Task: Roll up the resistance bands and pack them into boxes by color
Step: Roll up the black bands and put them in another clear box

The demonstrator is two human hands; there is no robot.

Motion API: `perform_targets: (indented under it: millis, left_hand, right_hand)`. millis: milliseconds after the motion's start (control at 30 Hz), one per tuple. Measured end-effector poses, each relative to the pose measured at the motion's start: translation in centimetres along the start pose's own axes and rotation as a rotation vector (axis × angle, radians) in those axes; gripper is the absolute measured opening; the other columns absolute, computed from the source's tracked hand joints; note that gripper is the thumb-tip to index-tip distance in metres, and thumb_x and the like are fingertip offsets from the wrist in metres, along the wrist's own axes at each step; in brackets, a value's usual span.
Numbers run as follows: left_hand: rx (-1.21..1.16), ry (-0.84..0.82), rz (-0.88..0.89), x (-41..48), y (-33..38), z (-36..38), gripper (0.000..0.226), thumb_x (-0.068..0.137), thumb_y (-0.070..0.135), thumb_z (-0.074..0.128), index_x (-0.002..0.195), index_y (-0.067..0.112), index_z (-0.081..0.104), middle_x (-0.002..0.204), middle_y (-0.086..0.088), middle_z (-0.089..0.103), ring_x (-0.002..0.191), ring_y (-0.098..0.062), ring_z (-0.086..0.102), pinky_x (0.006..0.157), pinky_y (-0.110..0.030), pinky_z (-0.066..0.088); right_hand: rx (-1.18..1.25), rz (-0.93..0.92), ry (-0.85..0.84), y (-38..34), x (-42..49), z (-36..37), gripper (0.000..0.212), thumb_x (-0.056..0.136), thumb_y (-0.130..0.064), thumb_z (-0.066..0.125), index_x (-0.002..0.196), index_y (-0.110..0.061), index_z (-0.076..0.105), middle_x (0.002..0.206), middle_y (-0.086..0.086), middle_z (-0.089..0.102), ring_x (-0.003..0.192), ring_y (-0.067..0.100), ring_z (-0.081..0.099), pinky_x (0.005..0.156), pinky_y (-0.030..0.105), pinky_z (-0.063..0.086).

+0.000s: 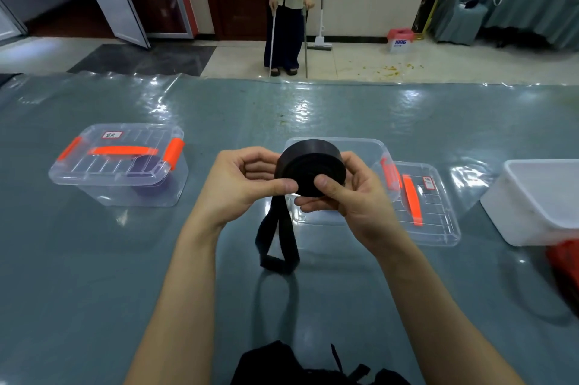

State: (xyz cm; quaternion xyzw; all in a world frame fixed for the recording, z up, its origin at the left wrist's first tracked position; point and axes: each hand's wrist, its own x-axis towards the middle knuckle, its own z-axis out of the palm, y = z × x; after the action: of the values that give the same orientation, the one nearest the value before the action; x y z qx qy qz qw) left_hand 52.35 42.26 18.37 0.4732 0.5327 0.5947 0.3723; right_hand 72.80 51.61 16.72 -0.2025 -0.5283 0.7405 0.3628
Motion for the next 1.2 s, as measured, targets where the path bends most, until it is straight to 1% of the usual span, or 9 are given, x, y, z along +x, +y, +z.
perform_targets:
  millis: [167,367,500,667,767,833,900,967,1200]
  left_hand:
    - [0.008,-0.015,-0.035,-0.2,-0.7,-0.5,0.044,0.060,0.026,0.102,0.102,0.025,0.086,0.100,-0.010,0.085,0.094,-0.024,0.083,0.084,-0.027,0.064]
    - [0.252,-0.127,-0.097,-0.2,-0.9,-2.3,0.043,0.060,0.025,0.103,0.099,0.023,0.087,0.091,-0.006,0.085,0.086,-0.025,0.084,0.080,-0.029,0.065]
    - [0.365,-0.182,-0.098,0.0,-0.6,-2.7,0.038,0.063,0.021,0.104,0.096,0.028,0.086,0.089,-0.001,0.085,0.085,-0.021,0.084,0.079,-0.026,0.065]
    - [0.528,-0.199,-0.089,0.4,0.1,-3.1,0.034,0.066,0.013,0.103,0.092,0.027,0.085,0.084,0.006,0.084,0.078,-0.015,0.083,0.076,-0.029,0.066]
    - [0.635,-0.248,-0.092,0.7,1.0,-3.0,0.032,0.066,0.015,0.103,0.088,0.028,0.084,0.078,0.010,0.082,0.073,-0.009,0.081,0.073,-0.027,0.065]
    - [0.671,-0.260,-0.094,0.9,1.5,-3.2,0.030,0.066,0.017,0.102,0.087,0.028,0.084,0.076,0.011,0.082,0.071,-0.008,0.080,0.070,-0.023,0.063]
    - [0.661,-0.237,-0.091,1.1,1.8,-3.6,0.029,0.066,0.020,0.104,0.087,0.027,0.084,0.075,0.010,0.081,0.070,-0.010,0.080,0.069,-0.022,0.062]
    - [0.608,-0.220,-0.093,1.3,1.9,-4.0,0.029,0.067,0.021,0.104,0.088,0.026,0.085,0.077,0.006,0.082,0.073,-0.013,0.081,0.071,-0.022,0.064]
    - [0.420,-0.220,-0.103,1.2,0.3,-3.9,0.038,0.071,0.018,0.102,0.103,0.028,0.085,0.094,0.003,0.085,0.088,-0.014,0.083,0.081,-0.020,0.062]
  right_hand:
    - [-0.043,0.051,-0.057,0.9,0.2,-0.4,0.046,0.085,-0.019,0.087,0.116,-0.004,0.057,0.118,0.032,0.072,0.085,0.054,0.077,0.070,0.046,0.067]
    - [-0.591,0.048,-0.122,0.2,0.8,-1.8,0.041,0.074,-0.048,0.090,0.109,-0.037,0.073,0.104,0.000,0.080,0.058,0.035,0.076,0.045,0.040,0.056]
    - [-0.714,0.006,-0.105,1.4,0.6,-1.4,0.034,0.077,-0.051,0.087,0.099,-0.036,0.066,0.084,0.008,0.080,0.053,0.029,0.074,0.050,0.043,0.059]
    - [-0.893,-0.056,-0.151,1.6,0.6,-1.1,0.028,0.091,-0.035,0.086,0.103,-0.046,0.064,0.112,-0.019,0.076,0.059,0.016,0.077,0.051,0.022,0.051]
    - [-0.930,-0.107,-0.145,1.7,0.5,-0.8,0.029,0.093,-0.033,0.085,0.102,-0.049,0.063,0.110,-0.022,0.076,0.063,0.011,0.076,0.061,0.033,0.057]
    - [-1.038,-0.128,-0.153,1.6,0.5,-0.6,0.044,0.084,-0.047,0.089,0.116,-0.052,0.058,0.117,-0.035,0.069,0.072,0.008,0.075,0.069,0.034,0.056]
    - [-1.197,-0.144,-0.186,1.7,0.4,-0.1,0.097,0.067,-0.061,0.095,0.146,-0.056,0.040,0.138,-0.043,0.054,0.100,0.005,0.072,0.084,0.032,0.057]
    - [-1.348,-0.288,-0.224,2.3,0.3,0.4,0.128,0.063,-0.053,0.100,0.166,-0.044,0.024,0.165,-0.029,0.036,0.132,0.013,0.062,0.097,0.032,0.057]
    - [-1.278,-0.718,-0.023,4.4,0.7,0.7,0.079,0.076,-0.011,0.091,0.147,-0.001,0.058,0.147,0.009,0.063,0.135,0.023,0.061,0.104,0.033,0.056]
